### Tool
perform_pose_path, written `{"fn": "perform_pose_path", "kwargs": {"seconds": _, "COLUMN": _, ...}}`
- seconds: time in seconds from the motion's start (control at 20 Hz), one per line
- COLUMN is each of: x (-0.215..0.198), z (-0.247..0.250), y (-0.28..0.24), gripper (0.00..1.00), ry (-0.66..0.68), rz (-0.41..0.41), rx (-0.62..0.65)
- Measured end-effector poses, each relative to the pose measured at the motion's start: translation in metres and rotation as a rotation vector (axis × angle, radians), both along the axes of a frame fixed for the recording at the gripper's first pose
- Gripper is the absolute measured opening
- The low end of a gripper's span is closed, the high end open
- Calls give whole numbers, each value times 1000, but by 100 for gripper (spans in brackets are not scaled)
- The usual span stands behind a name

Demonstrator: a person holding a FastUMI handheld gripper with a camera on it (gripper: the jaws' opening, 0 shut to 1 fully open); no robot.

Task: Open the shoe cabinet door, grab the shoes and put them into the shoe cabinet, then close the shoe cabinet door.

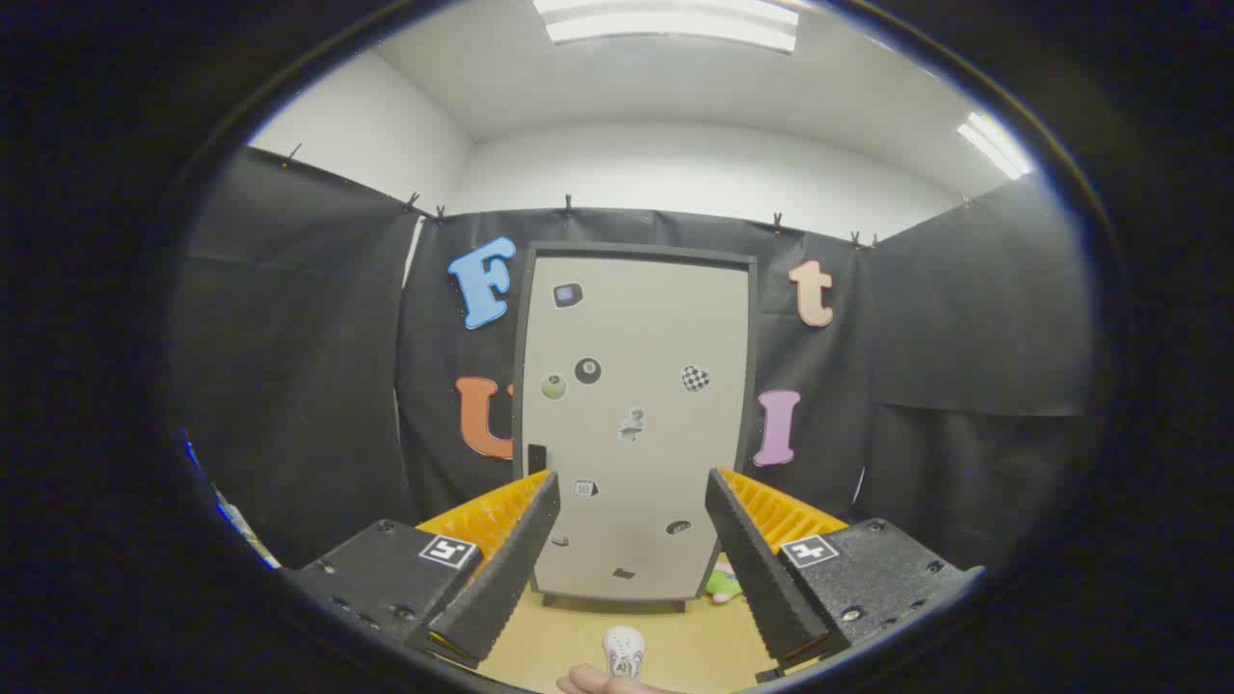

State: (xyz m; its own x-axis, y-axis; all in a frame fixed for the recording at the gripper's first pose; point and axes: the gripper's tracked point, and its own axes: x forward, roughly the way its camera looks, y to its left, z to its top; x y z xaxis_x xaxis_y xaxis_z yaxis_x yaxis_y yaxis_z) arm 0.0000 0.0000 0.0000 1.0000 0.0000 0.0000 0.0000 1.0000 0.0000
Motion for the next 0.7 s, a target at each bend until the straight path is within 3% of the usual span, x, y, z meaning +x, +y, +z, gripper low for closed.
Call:
{"fn": "perform_pose_path", "kwargs": {"seconds": 0.1, "x": 1, "z": -1, "y": 1, "gripper": 99, "ry": 28, "rz": 7, "rx": 74}}
{"fn": "perform_pose_path", "kwargs": {"seconds": 0.4, "x": 6, "z": 19, "y": 12, "gripper": 100, "ry": -11, "rz": 6, "rx": 0}}
{"fn": "perform_pose_path", "kwargs": {"seconds": 0.7, "x": 15, "z": 19, "y": 29, "gripper": 100, "ry": -3, "rz": 50, "rx": 15}}
